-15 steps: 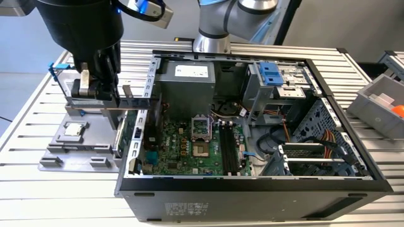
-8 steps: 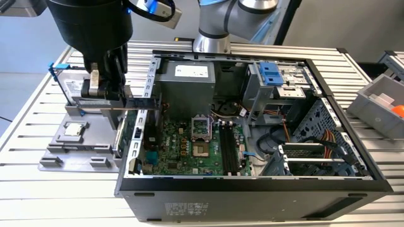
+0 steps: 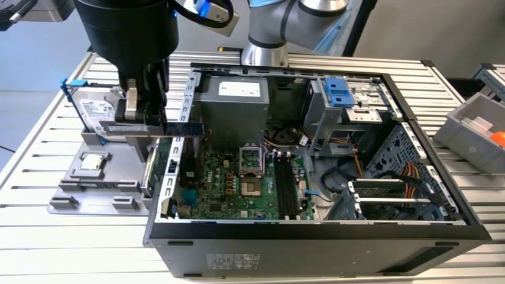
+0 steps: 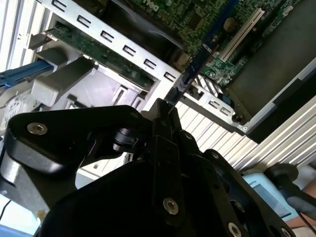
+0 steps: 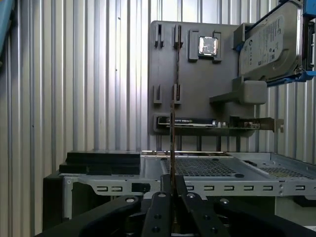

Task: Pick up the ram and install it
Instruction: 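Pick up the ram and move it above insertion slot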

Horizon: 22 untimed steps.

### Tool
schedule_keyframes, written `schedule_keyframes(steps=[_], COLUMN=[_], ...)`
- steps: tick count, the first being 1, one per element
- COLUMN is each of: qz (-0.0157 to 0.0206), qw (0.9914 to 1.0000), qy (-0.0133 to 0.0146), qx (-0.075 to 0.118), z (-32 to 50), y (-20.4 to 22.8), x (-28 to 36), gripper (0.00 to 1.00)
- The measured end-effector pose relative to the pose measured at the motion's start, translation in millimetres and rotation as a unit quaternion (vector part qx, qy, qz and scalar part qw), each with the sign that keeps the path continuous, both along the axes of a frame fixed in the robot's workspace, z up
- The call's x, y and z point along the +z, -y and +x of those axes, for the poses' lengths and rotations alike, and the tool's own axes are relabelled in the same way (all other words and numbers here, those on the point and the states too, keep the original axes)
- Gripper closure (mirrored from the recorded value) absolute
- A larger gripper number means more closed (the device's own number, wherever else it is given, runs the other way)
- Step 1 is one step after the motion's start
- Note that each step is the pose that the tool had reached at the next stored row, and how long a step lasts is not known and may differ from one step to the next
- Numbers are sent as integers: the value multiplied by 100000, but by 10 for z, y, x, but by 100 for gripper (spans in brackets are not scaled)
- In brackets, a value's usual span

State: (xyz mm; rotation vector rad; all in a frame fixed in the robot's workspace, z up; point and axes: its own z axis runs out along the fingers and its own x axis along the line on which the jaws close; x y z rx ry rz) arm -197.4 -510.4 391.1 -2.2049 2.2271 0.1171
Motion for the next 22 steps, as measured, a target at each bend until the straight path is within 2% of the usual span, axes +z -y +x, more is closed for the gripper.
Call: schedule_keyframes(steps=[22], qz=[2], qw=[100000], qy=[-1], qx=[1], z=[283], y=[0], x=[0], gripper=[100])
